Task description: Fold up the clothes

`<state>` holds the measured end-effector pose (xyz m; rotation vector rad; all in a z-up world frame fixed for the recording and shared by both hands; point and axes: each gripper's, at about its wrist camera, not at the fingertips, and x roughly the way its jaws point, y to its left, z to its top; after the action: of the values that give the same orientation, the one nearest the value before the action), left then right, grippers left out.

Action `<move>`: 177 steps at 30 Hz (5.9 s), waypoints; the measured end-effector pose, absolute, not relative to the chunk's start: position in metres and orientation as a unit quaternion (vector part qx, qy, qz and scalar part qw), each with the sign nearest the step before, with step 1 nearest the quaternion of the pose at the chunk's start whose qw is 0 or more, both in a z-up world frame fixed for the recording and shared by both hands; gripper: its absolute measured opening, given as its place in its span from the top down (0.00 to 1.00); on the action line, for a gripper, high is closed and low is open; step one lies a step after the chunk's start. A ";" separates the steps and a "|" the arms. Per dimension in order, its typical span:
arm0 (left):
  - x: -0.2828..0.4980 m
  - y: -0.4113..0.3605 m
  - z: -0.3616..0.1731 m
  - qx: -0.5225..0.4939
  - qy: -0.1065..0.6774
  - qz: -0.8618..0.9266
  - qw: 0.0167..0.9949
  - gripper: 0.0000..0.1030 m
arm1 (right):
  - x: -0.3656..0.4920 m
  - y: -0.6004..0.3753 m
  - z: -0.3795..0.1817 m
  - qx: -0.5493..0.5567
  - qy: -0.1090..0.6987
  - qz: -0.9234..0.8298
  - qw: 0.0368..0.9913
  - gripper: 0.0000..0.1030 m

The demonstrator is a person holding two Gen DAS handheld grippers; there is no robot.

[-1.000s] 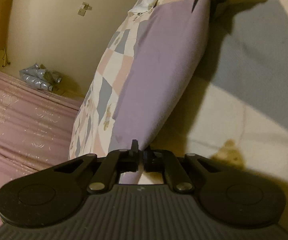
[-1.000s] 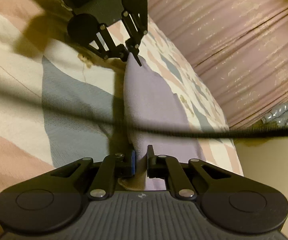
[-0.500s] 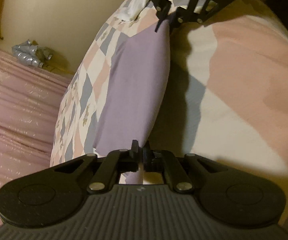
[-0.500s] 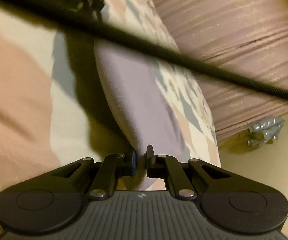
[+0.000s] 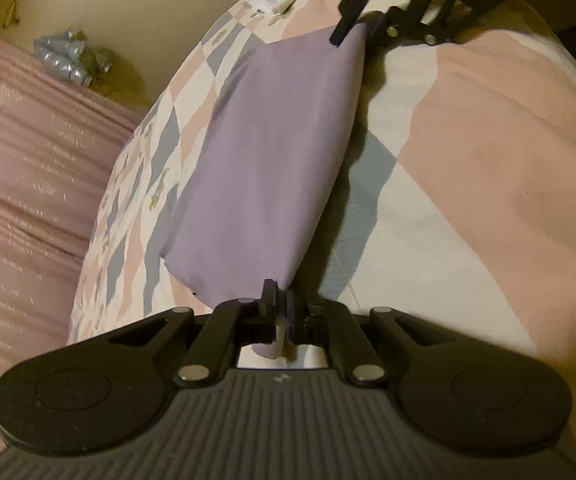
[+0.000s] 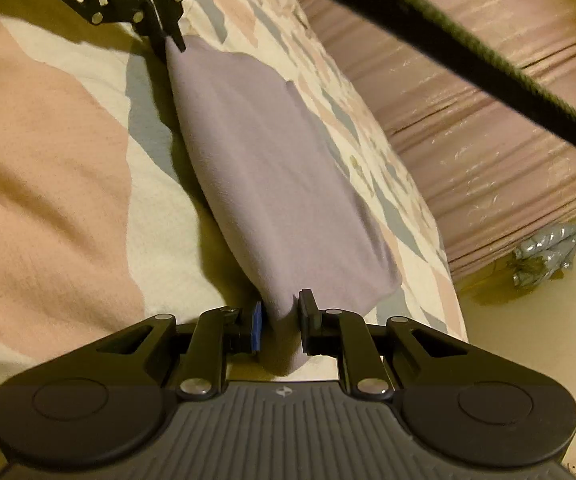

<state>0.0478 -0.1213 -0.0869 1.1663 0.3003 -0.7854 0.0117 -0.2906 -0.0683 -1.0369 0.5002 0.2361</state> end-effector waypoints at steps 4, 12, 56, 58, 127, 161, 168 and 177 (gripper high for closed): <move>0.048 -0.122 -0.082 0.520 0.155 -0.355 0.762 0.97 | 0.001 -0.299 -0.070 -0.487 0.216 0.123 0.837 0.85; 0.050 -0.120 -0.078 0.484 0.178 -0.352 0.781 0.97 | 0.003 -0.308 -0.068 -0.459 0.216 0.136 0.851 0.85; 0.054 -0.094 -0.069 0.352 0.245 -0.327 0.842 0.95 | -0.017 -0.305 -0.050 -0.378 0.246 0.108 0.886 0.85; 0.055 -0.093 -0.068 0.348 0.248 -0.326 0.844 0.95 | -0.017 -0.306 -0.049 -0.377 0.244 0.107 0.887 0.85; 0.060 -0.069 -0.058 0.267 0.267 -0.317 0.870 0.75 | -0.034 -0.325 -0.037 -0.219 0.265 0.045 0.938 0.66; 0.056 -0.091 -0.060 0.321 0.233 -0.345 0.851 0.74 | -0.052 -0.320 -0.030 -0.271 0.257 0.068 0.925 0.67; 0.058 -0.090 -0.060 0.318 0.237 -0.344 0.851 0.74 | -0.051 -0.322 -0.031 -0.258 0.261 0.066 0.928 0.67; 0.049 -0.091 -0.061 0.356 0.213 -0.338 0.845 0.71 | -0.056 -0.322 -0.027 -0.267 0.261 0.064 0.925 0.67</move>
<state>0.0489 -0.0907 -0.0609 0.7515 0.4498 -0.7144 -0.0563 -0.3217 -0.0274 -0.5486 0.5359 0.1314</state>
